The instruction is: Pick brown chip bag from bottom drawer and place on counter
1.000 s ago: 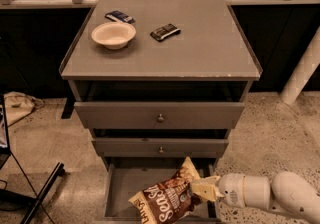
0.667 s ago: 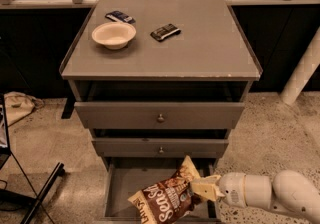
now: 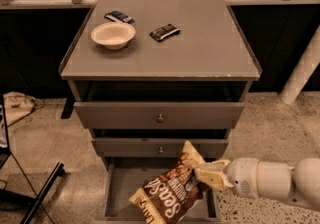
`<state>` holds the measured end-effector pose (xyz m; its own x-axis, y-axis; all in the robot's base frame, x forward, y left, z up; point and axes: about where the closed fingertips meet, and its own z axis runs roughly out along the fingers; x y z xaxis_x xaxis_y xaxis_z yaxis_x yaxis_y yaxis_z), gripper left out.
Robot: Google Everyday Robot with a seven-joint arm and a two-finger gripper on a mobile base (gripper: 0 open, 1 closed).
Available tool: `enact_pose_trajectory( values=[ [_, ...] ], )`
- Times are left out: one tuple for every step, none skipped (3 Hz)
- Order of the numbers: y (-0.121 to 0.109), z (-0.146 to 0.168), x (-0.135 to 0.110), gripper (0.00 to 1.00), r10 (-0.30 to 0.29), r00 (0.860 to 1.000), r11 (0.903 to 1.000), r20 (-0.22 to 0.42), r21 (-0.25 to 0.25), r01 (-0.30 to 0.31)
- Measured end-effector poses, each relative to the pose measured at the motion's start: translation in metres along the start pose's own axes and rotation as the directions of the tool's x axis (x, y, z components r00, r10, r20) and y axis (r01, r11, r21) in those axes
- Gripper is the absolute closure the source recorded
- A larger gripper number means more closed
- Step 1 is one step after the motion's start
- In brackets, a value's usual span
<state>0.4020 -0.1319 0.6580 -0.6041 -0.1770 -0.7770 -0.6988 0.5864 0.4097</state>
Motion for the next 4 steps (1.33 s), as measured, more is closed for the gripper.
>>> enact_pose_trajectory(
  values=[
    [0.017, -0.025, -0.040, 1.00, -0.081, 0.994, 0.9962, 0.070, 0.039, 0.078],
    [0.035, -0.040, -0.077, 1.00, -0.159, 0.975, 0.9861, 0.156, 0.073, 0.149],
    [0.062, -0.053, -0.114, 1.00, -0.247, 0.930, 0.9667, 0.272, 0.134, 0.218],
    [0.062, -0.053, -0.114, 1.00, -0.247, 0.930, 0.9667, 0.272, 0.134, 0.218]
  ],
)
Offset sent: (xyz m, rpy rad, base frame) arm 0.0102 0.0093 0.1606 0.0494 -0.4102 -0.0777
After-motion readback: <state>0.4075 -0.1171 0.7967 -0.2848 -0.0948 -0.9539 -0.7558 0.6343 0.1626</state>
